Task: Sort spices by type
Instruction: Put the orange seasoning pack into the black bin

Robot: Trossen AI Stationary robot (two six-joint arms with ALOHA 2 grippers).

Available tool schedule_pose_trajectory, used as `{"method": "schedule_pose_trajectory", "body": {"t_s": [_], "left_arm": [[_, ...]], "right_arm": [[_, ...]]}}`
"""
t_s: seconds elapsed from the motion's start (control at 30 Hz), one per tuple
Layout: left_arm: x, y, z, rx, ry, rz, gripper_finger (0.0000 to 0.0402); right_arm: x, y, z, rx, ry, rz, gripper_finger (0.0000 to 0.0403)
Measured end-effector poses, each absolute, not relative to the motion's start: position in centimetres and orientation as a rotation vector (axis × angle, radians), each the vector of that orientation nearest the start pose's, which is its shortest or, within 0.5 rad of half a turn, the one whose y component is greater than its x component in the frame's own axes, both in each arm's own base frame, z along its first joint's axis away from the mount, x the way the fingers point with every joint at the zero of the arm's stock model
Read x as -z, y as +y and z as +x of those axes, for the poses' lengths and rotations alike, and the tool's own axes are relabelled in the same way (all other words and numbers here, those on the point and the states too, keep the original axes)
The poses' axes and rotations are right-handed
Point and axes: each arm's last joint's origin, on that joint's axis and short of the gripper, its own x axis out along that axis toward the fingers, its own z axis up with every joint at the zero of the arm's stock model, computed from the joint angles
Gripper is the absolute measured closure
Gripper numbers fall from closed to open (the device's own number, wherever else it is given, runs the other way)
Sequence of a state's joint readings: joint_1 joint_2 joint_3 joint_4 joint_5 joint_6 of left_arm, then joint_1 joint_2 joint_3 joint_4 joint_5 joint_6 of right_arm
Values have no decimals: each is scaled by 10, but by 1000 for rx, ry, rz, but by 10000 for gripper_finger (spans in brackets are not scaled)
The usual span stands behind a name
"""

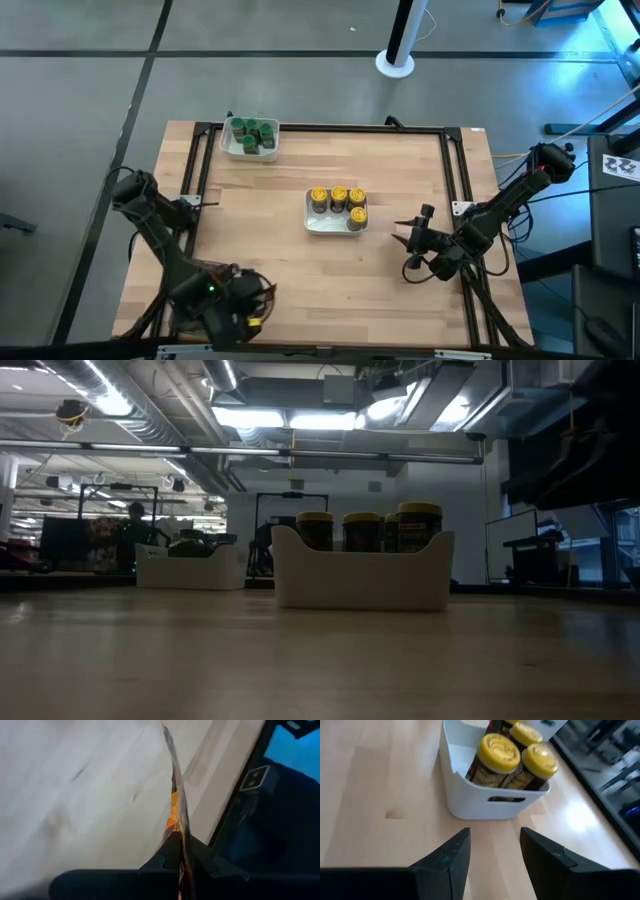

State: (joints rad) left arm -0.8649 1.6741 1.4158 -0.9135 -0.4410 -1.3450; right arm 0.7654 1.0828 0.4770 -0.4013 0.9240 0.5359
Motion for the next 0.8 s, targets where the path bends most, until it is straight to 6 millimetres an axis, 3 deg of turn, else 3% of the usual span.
{"method": "schedule_pose_trajectory", "body": {"t_s": [0.5,0.8], "left_arm": [[-267,-275,150,-520,1100,-694,401],[-266,-273,128,-611,1130,-644,401]], "right_arm": [[-179,108,147,309,546,-343,231],[-178,109,147,295,556,-288,231]]}}
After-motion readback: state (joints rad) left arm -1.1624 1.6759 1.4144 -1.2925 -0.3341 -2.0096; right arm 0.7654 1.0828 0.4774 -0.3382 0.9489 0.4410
